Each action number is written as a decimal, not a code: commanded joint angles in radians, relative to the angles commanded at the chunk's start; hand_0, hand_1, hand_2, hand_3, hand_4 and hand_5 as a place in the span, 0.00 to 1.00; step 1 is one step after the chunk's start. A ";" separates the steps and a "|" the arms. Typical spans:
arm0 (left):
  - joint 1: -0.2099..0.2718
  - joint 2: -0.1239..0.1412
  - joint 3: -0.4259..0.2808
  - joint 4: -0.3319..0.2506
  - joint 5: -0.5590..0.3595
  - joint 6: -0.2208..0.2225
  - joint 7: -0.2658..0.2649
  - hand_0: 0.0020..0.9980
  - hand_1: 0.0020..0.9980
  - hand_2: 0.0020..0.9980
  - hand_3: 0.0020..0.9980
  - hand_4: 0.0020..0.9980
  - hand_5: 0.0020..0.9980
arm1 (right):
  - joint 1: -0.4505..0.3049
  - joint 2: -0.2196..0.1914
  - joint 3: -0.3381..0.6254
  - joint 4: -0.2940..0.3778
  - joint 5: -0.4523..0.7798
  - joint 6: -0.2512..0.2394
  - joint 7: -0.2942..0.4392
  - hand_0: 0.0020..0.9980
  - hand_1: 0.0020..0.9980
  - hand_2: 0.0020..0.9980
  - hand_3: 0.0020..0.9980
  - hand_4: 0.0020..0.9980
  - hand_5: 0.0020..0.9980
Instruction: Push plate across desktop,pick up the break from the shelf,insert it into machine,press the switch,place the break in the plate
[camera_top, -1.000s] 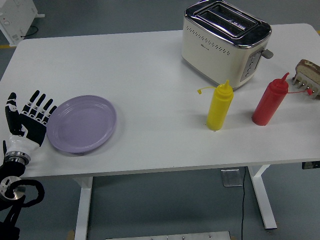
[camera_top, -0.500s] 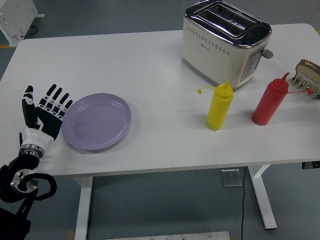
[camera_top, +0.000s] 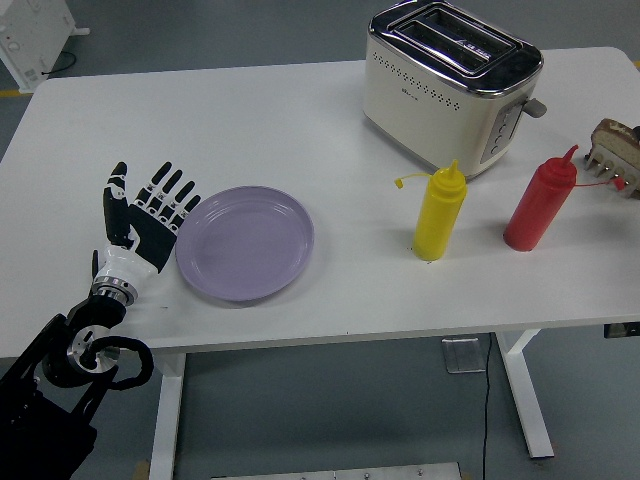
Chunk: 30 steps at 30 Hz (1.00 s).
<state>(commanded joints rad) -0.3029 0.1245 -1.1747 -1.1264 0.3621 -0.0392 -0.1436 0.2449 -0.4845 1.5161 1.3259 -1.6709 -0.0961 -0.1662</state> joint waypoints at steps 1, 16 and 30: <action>-0.006 -0.003 0.007 0.005 -0.003 -0.001 -0.001 0.89 0.85 0.90 0.79 0.74 1.00 | 0.004 0.000 -0.005 -0.003 -0.024 0.005 -0.004 0.91 0.85 0.87 0.84 0.79 0.26; -0.072 -0.039 0.084 0.040 -0.026 -0.008 -0.003 0.89 0.85 0.90 0.79 0.74 1.00 | 0.052 0.005 -0.065 -0.060 -0.252 -0.002 -0.049 0.92 0.86 0.88 0.86 0.79 0.25; -0.082 -0.046 0.112 0.053 -0.032 -0.011 -0.004 0.89 0.85 0.90 0.79 0.74 1.00 | 0.100 0.030 -0.110 -0.125 -0.282 -0.047 -0.065 0.91 0.85 0.87 0.86 0.79 0.24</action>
<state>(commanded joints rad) -0.3844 0.0786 -1.0623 -1.0732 0.3305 -0.0501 -0.1481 0.3449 -0.4542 1.4057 1.2009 -1.9530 -0.1432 -0.2315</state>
